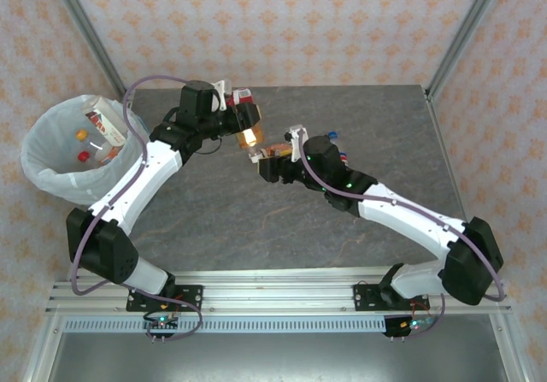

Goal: Put the plastic bottles in the bin

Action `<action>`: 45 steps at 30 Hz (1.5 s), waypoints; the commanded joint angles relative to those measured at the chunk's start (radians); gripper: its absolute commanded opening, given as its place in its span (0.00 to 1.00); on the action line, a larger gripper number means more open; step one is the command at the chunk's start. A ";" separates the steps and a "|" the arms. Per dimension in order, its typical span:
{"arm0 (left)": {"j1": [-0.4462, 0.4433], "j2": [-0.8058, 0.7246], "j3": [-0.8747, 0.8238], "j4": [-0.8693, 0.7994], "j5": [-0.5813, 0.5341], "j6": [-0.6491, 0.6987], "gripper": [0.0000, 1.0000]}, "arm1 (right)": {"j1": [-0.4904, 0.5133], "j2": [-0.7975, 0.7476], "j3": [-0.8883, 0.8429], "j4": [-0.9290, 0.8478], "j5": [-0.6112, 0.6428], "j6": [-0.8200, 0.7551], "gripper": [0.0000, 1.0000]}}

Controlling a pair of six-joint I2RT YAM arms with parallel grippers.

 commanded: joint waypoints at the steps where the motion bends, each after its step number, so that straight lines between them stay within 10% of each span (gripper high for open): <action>1: 0.000 -0.045 -0.003 -0.028 -0.038 0.040 0.47 | 0.005 -0.052 -0.025 0.044 0.090 -0.031 0.82; 5: 0.003 -0.057 -0.001 -0.046 -0.070 0.050 0.47 | 0.005 -0.078 -0.055 0.077 0.145 -0.033 1.00; 24: 0.116 -0.190 0.025 -0.196 -0.229 0.100 0.47 | 0.002 -0.121 -0.131 0.131 0.477 0.052 0.99; 45: 0.190 -0.308 0.187 -0.288 -0.912 0.293 0.48 | -0.047 -0.152 -0.197 0.207 0.538 0.144 0.99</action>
